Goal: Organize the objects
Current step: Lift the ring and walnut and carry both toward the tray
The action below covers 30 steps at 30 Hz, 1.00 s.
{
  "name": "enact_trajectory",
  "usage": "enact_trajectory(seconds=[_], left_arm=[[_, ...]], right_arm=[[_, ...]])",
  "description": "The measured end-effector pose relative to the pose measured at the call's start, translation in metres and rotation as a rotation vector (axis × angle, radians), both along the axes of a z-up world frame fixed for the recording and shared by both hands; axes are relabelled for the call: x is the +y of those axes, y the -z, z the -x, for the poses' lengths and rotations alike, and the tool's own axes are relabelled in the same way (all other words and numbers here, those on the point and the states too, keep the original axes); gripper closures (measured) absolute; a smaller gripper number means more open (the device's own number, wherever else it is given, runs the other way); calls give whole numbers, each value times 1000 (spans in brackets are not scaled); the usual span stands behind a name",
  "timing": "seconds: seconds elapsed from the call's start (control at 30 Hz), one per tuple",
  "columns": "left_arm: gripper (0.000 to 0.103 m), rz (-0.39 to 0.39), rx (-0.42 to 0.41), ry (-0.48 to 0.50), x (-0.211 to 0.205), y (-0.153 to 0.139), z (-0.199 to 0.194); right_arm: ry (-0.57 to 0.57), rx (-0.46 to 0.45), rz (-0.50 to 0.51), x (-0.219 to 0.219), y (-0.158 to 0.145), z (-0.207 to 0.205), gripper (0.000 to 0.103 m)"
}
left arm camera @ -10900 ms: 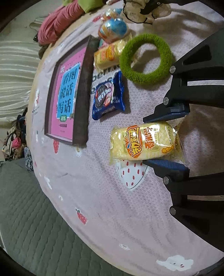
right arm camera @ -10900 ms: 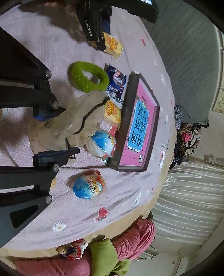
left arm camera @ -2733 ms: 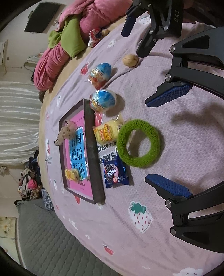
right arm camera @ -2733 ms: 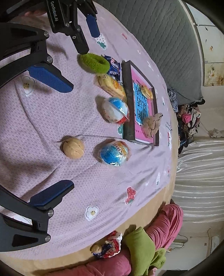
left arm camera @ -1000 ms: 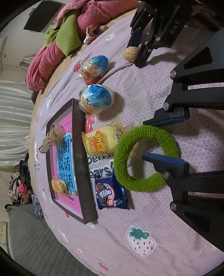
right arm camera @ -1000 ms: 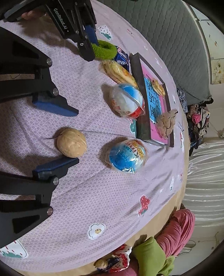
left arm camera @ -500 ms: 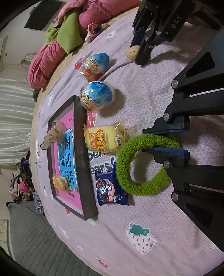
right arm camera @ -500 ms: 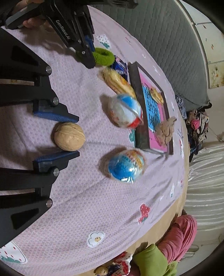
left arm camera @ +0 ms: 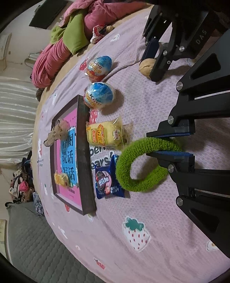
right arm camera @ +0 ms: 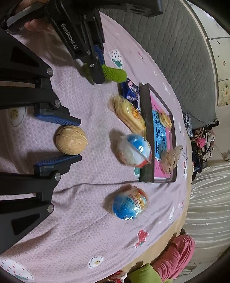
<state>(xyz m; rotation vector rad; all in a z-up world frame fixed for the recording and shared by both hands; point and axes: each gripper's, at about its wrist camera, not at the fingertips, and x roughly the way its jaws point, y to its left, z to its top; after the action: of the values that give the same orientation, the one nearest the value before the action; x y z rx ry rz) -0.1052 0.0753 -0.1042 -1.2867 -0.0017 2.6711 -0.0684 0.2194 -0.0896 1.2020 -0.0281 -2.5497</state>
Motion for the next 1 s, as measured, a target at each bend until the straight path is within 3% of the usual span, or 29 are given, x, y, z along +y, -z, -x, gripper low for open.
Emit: enact_trajectory(seconds=[0.3, 1.0], left_arm=[[91, -19, 17, -15, -17, -18, -16], [91, -80, 121, -48, -58, -79, -51]], right_arm=[[7, 14, 18, -17, -15, -19, 70], [3, 126, 29, -51, -85, -40, 70]])
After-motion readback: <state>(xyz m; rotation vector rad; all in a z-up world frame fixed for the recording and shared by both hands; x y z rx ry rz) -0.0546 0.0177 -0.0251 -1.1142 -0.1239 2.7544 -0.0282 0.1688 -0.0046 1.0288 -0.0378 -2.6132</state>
